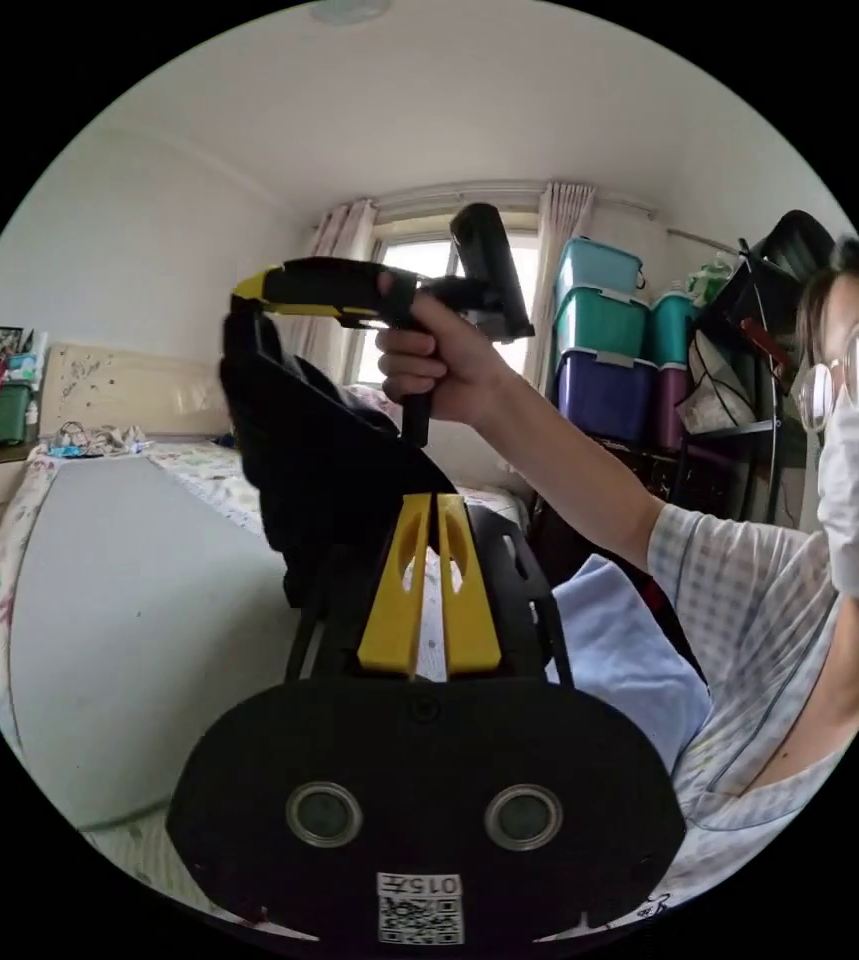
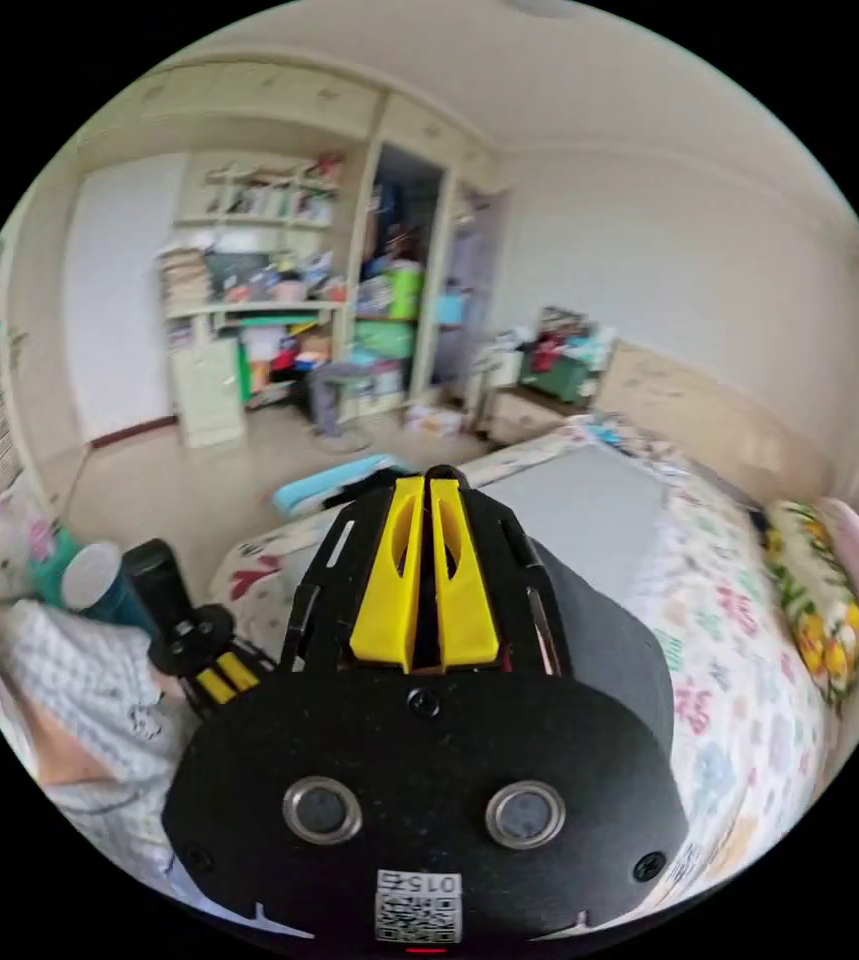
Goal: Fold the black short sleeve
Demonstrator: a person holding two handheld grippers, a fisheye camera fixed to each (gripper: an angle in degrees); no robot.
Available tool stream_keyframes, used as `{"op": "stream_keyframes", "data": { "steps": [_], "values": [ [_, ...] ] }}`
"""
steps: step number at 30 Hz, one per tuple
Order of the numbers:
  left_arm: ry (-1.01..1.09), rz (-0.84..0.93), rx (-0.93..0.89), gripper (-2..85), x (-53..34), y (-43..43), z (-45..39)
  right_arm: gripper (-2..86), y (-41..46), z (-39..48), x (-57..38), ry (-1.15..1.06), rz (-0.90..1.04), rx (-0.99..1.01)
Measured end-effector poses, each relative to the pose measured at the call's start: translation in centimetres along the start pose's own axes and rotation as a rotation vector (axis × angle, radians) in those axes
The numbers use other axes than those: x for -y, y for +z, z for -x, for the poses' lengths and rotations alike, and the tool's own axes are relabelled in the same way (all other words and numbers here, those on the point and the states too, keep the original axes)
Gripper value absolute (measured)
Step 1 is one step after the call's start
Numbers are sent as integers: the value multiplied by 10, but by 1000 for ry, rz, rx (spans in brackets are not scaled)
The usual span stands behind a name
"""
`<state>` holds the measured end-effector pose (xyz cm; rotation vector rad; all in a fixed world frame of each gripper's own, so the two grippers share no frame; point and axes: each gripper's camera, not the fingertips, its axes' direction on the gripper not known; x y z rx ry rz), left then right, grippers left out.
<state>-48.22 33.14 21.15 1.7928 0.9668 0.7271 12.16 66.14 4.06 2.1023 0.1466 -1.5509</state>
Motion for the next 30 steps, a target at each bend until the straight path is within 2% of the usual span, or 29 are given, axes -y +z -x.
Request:
{"op": "stream_keyframes", "data": {
  "steps": [3,6,10,13,15,16,17,18,22,25,28,30],
  "values": [
    [-77,100,76,-2,-77,-34,15,-2,64,50,-6,-88,175,131],
    [-67,200,12,1,-129,-61,19,26,93,72,-31,-101,282,271],
    [26,261,60,11,-151,-116,8,106,58,59,-44,-160,207,206],
    [92,201,49,19,-133,-158,-1,109,24,25,-47,-54,92,65],
    [160,146,171,25,-114,-174,-11,100,9,5,-50,30,32,41],
    [217,143,298,32,-99,-173,-19,93,1,-5,-53,67,3,38],
    [270,178,400,42,-84,-161,-24,86,-5,-10,-55,69,-16,45],
    [295,205,423,52,-76,-152,-26,84,-8,-10,-56,58,-23,50],
    [358,503,253,104,-25,-44,-15,82,-25,8,-60,-126,-37,62],
    [411,714,290,121,-24,50,-5,87,-38,22,-58,-234,-14,106],
    [381,930,218,112,-49,123,21,89,-60,32,-61,-284,-60,62],
    [348,985,227,77,-66,140,35,88,-69,39,-61,-313,-73,71]
  ]
}}
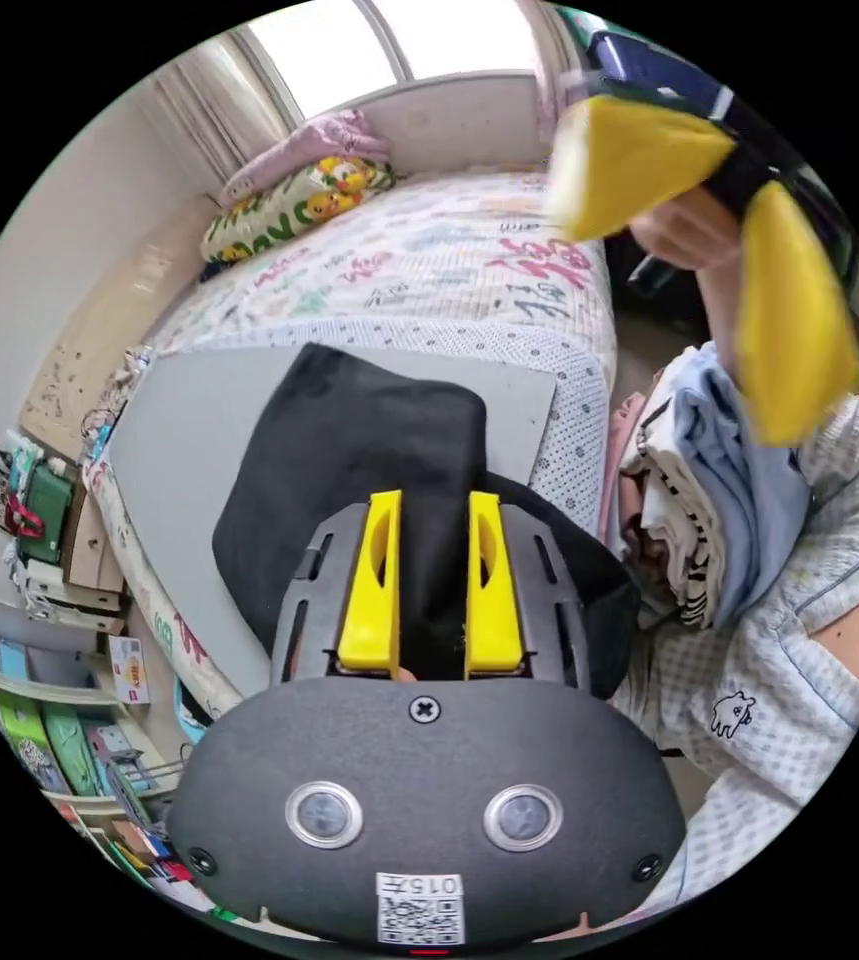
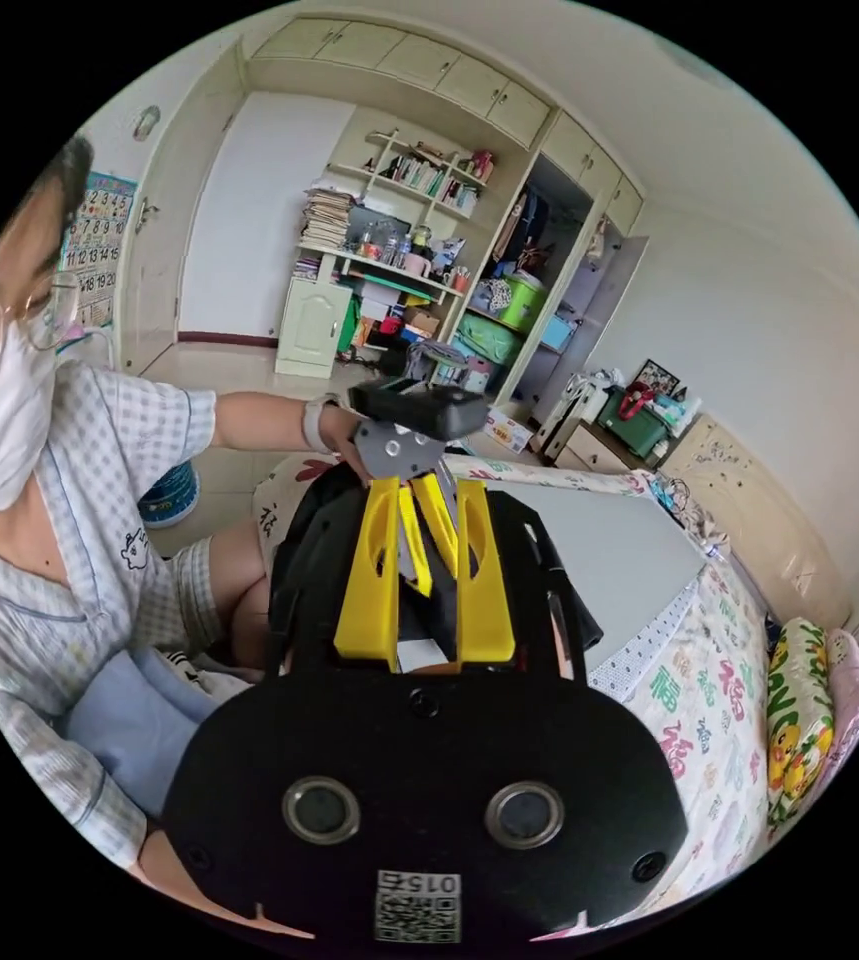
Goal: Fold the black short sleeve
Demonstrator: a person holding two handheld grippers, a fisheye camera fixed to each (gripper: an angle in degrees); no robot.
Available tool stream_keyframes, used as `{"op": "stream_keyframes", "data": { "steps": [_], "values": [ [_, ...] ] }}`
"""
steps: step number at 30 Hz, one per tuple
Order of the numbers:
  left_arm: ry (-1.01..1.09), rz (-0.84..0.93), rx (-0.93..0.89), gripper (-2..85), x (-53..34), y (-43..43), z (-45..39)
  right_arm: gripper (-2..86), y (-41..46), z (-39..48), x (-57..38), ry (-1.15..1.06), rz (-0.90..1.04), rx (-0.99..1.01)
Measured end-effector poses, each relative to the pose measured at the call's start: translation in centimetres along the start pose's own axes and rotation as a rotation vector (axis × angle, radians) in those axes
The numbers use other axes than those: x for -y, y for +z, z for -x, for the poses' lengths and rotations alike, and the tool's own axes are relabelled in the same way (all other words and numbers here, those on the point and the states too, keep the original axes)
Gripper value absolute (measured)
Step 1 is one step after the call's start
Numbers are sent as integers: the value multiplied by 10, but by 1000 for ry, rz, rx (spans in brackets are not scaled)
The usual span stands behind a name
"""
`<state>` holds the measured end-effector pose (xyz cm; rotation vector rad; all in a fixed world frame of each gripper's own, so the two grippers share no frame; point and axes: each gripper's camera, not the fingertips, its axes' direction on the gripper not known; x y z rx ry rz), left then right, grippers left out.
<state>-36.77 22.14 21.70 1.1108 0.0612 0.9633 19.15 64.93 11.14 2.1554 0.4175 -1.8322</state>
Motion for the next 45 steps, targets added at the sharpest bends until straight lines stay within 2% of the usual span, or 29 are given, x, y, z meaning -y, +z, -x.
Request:
{"op": "stream_keyframes", "data": {
  "steps": [3,6,8,10,13,16,21,25,27,30,33,36,40,45],
  "values": [
    [-89,-120,-20,28,-38,-14,14,92,1,20,3,-126,60,46],
    [-315,-361,50,15,-134,-59,39,107,15,39,2,-252,104,110],
    [-584,-612,114,10,-260,-80,43,115,32,43,2,-288,124,187],
    [-771,-712,174,6,-358,-69,31,118,49,42,5,-280,161,229],
    [-984,-652,148,2,-467,-10,10,117,79,36,10,-239,163,230],
    [-1042,-656,92,0,-523,34,-18,115,113,26,17,-141,165,179],
    [-980,-717,111,15,-543,34,-51,109,160,34,27,-143,301,213],
    [-787,-741,137,76,-515,16,-78,49,168,41,31,-146,332,161],
    [-672,-679,165,87,-484,12,-83,15,164,40,33,-141,319,149],
    [-543,-470,146,89,-423,32,-71,-1,155,43,37,-161,298,115],
    [-519,-354,97,33,-392,64,-56,-7,137,34,37,-132,279,43],
    [-540,-461,109,11,-404,57,-74,-8,108,11,30,-24,252,-134],
    [-587,-705,72,3,-455,27,-124,-9,67,-29,7,287,143,-392],
    [-761,-882,116,1,-520,19,-173,-8,50,-61,-26,592,74,-531]
  ]
}}
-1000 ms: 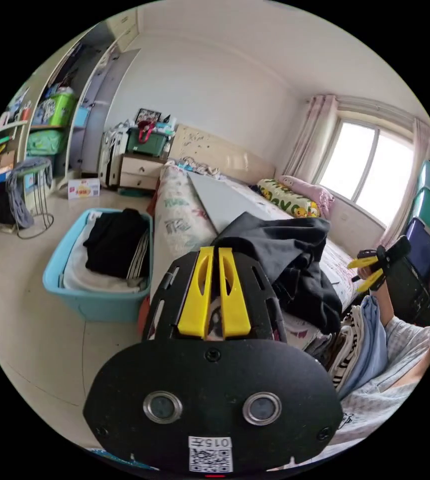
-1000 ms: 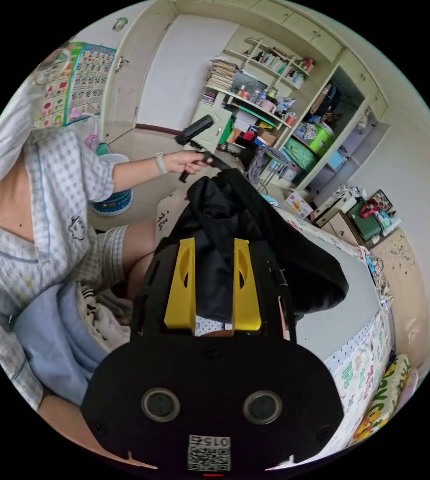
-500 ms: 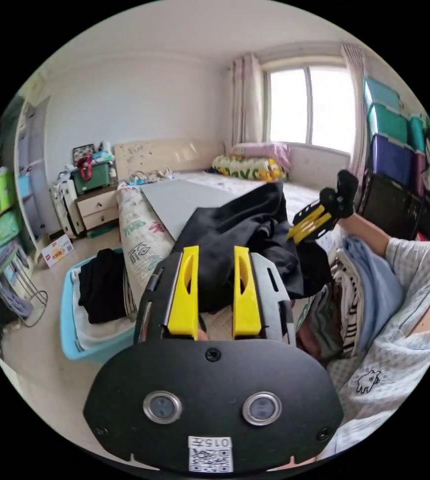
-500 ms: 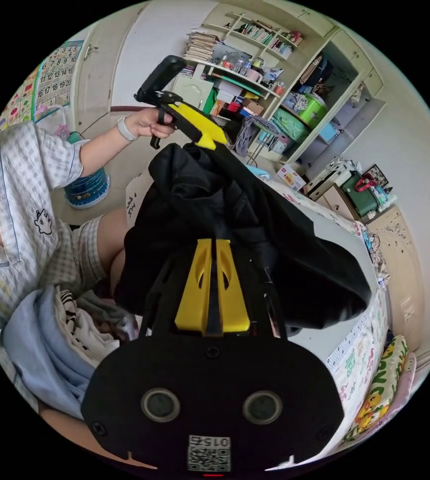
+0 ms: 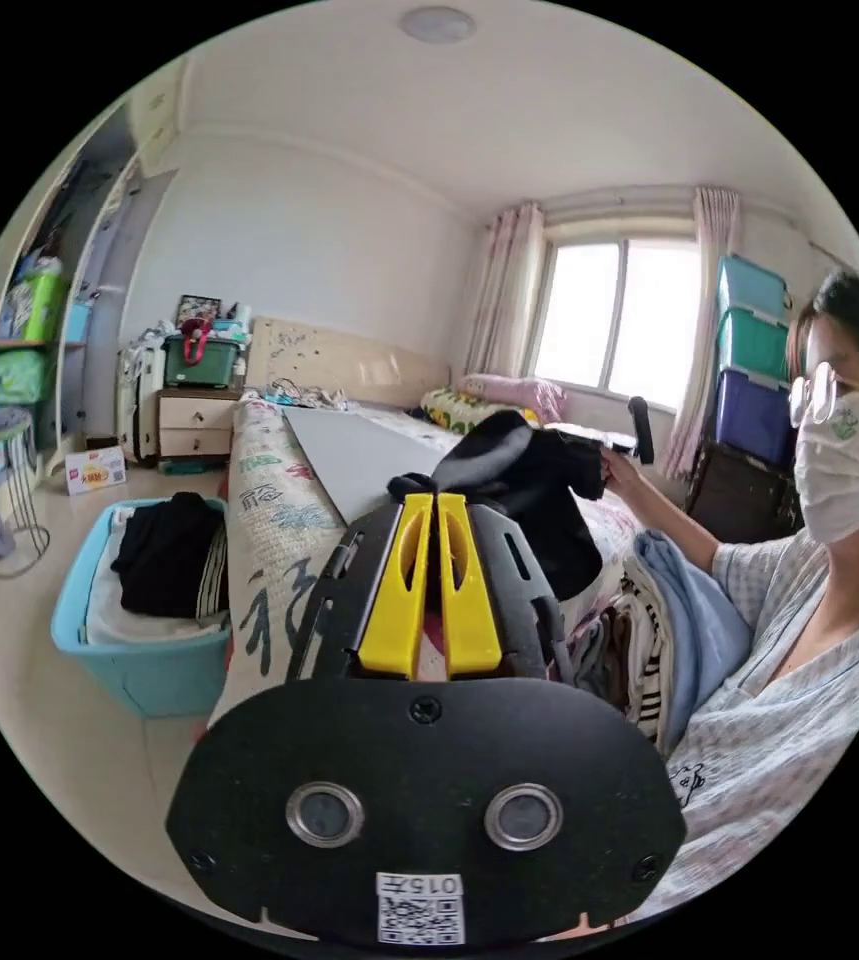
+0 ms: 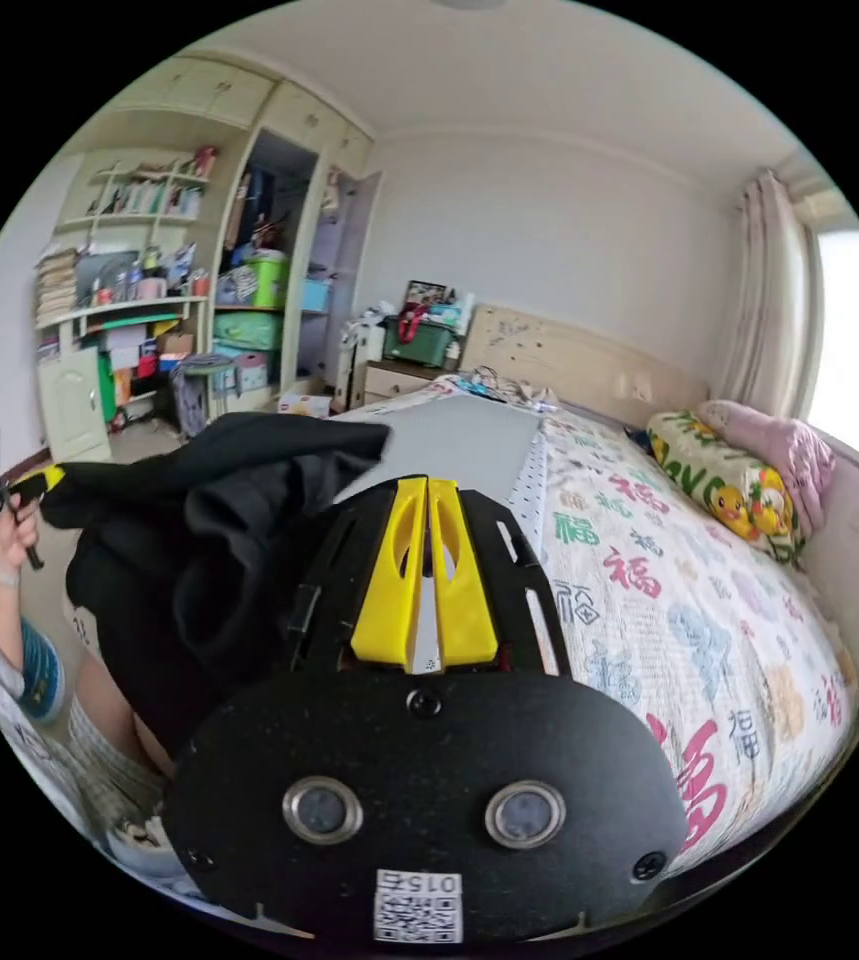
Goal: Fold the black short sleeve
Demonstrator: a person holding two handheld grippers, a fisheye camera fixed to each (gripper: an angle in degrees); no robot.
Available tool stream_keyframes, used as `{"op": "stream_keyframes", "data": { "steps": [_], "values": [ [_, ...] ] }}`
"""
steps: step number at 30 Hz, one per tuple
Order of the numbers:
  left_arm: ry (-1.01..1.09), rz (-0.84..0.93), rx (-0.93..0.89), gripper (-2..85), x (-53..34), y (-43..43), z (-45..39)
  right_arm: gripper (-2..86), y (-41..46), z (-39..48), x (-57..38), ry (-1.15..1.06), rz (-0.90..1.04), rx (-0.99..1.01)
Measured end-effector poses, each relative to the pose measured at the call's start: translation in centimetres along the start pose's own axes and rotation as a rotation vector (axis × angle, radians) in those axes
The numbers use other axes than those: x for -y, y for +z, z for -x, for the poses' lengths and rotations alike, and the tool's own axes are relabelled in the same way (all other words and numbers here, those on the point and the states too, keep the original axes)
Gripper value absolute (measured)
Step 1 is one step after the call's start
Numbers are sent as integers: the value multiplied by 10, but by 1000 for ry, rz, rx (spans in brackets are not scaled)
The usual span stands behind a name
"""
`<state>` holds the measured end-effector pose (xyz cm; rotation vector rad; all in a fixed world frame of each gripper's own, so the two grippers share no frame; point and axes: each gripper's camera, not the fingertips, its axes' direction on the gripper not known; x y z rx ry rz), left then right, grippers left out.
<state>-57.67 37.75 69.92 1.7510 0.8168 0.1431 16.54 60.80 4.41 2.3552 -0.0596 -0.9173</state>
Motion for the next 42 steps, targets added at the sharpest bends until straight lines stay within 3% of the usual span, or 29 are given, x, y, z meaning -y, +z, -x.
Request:
{"op": "stream_keyframes", "data": {
  "steps": [4,10,14,18,20,23,26,29,34,38,42],
  "values": [
    [-130,1,146,6,-29,-22,17,3,15,-15,-7,32,103,58],
    [-64,24,245,54,13,-30,-28,60,-17,-18,0,-116,95,129],
    [268,81,183,87,93,-5,-124,62,-52,-28,2,-197,-9,207],
    [575,24,82,77,156,34,-230,64,-61,-52,-1,-138,-56,308],
    [776,168,-86,87,193,105,-303,65,-58,-57,-4,-134,-58,337],
    [915,346,48,117,214,215,-363,67,-52,-54,-5,-178,-24,336],
    [871,522,145,118,227,307,-358,93,-50,-46,-9,-304,29,484],
    [762,445,166,77,239,325,-317,121,-43,-22,-21,-562,197,598],
    [547,302,196,23,252,270,-242,115,-14,-2,-33,-717,375,510],
    [423,240,225,14,242,206,-188,42,-8,-12,-25,-677,271,431],
    [367,222,254,11,225,167,-160,34,-10,-16,-18,-655,209,466]
  ]
}}
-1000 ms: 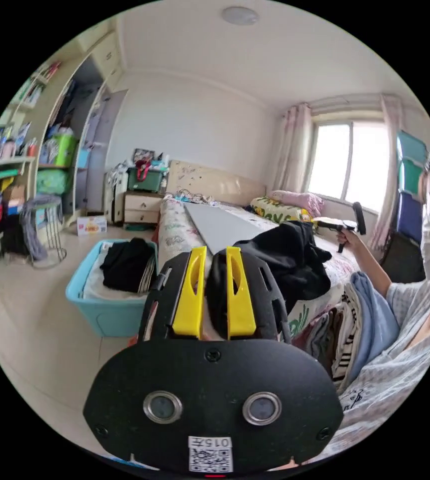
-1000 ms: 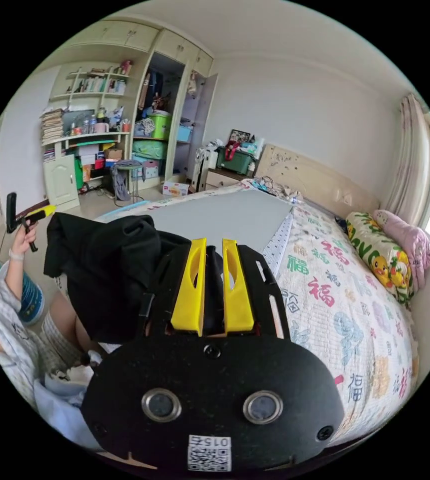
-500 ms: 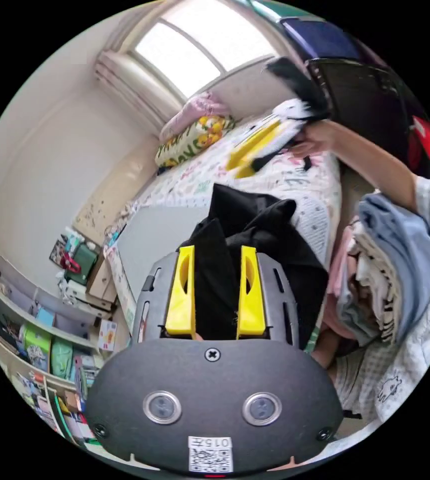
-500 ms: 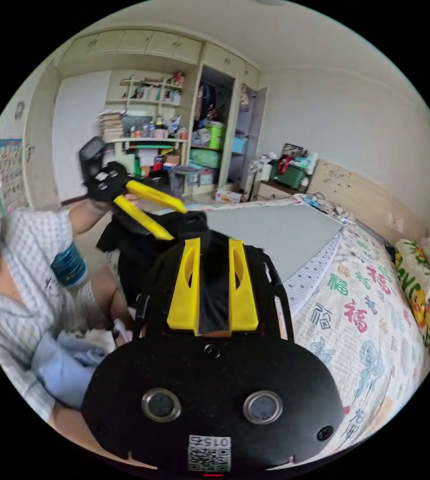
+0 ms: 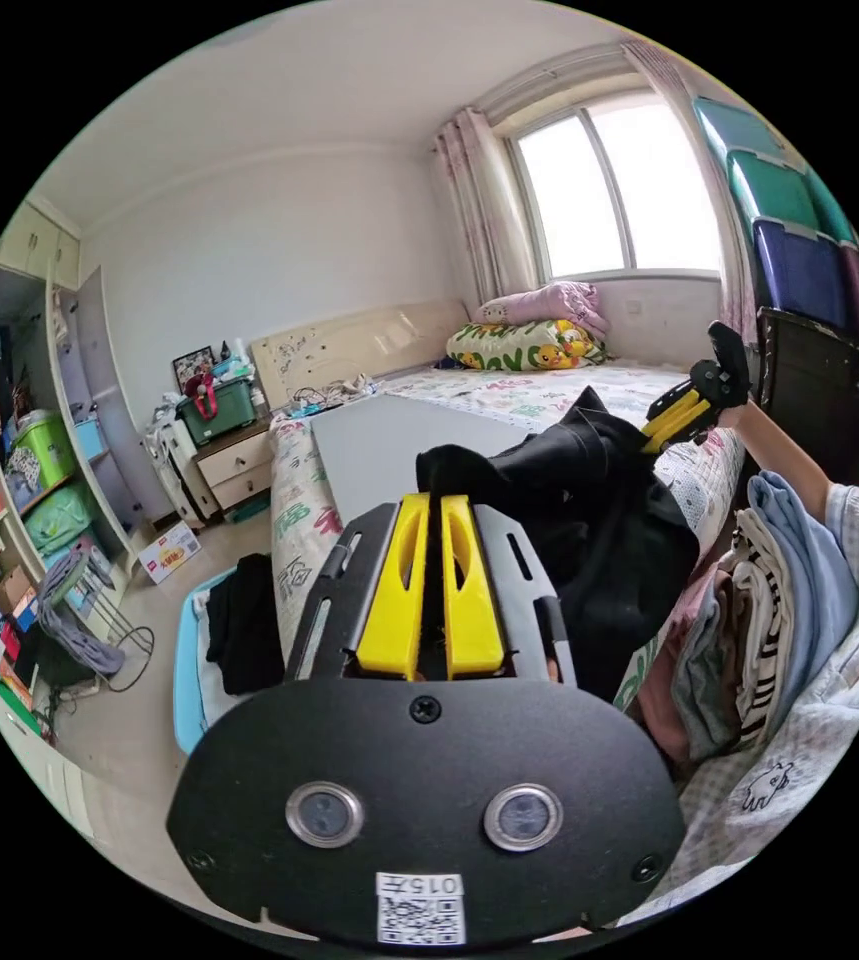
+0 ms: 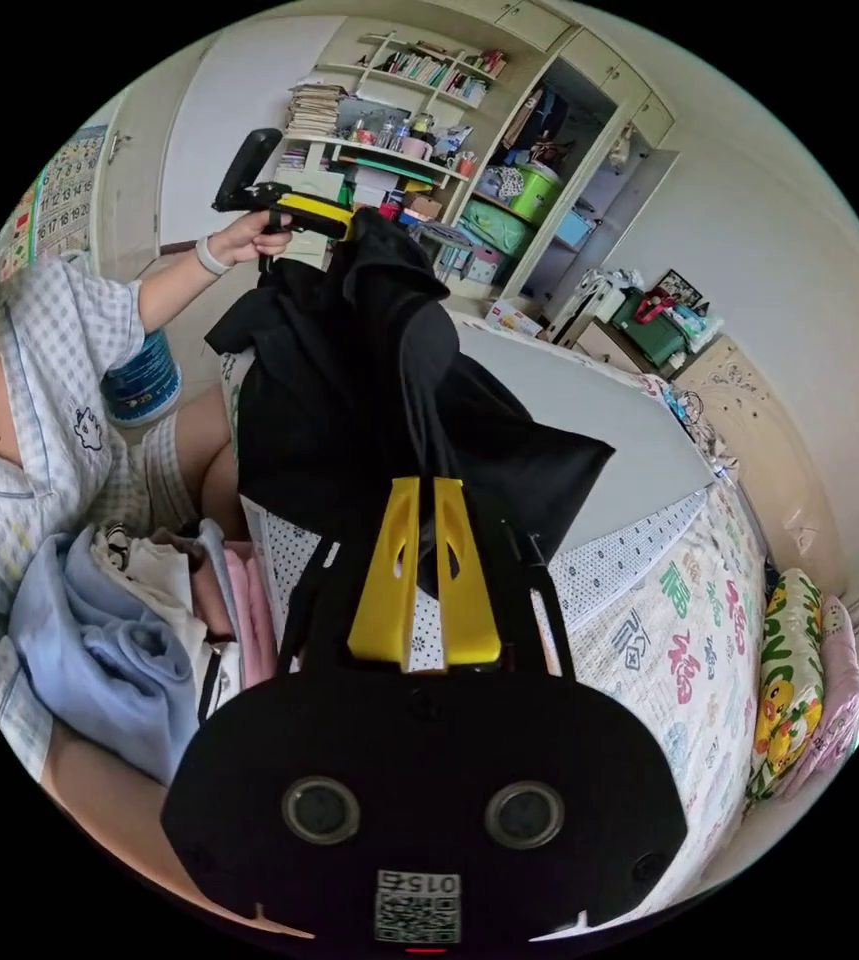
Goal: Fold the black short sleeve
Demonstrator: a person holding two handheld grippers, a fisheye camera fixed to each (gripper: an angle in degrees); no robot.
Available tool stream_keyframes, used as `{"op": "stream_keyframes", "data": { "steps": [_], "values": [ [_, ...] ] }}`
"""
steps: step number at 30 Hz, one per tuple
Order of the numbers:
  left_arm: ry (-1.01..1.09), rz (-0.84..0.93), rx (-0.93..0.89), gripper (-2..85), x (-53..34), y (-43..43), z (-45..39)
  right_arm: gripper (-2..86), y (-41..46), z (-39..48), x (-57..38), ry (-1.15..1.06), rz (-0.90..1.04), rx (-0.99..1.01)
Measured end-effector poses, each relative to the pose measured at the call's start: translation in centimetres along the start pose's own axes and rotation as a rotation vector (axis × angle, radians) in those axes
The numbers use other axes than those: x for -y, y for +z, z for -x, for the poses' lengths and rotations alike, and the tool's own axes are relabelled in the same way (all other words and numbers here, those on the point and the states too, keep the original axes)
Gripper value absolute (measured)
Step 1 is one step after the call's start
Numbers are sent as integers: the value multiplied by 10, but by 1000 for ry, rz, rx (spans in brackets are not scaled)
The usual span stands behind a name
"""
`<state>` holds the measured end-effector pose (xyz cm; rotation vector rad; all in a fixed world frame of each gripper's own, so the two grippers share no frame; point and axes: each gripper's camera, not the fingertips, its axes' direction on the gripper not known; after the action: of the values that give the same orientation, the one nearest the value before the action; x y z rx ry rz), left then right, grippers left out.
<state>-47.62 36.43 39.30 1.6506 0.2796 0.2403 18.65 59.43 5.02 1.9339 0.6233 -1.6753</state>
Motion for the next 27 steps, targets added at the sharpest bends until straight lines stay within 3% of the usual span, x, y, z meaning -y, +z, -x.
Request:
{"op": "stream_keyframes", "data": {
  "steps": [4,9,15,20,27],
  "values": [
    [-31,38,97,12,-27,-2,18,52,-2,6,11,-45,-55,29],
    [-88,45,55,20,-37,11,43,70,7,15,27,-126,7,56],
    [111,-78,-37,60,11,0,17,93,4,5,29,-130,18,138],
    [356,90,-279,95,108,84,-11,90,17,9,33,-177,84,153],
    [396,375,-539,116,193,236,6,87,37,14,34,-194,105,133]
  ]
}}
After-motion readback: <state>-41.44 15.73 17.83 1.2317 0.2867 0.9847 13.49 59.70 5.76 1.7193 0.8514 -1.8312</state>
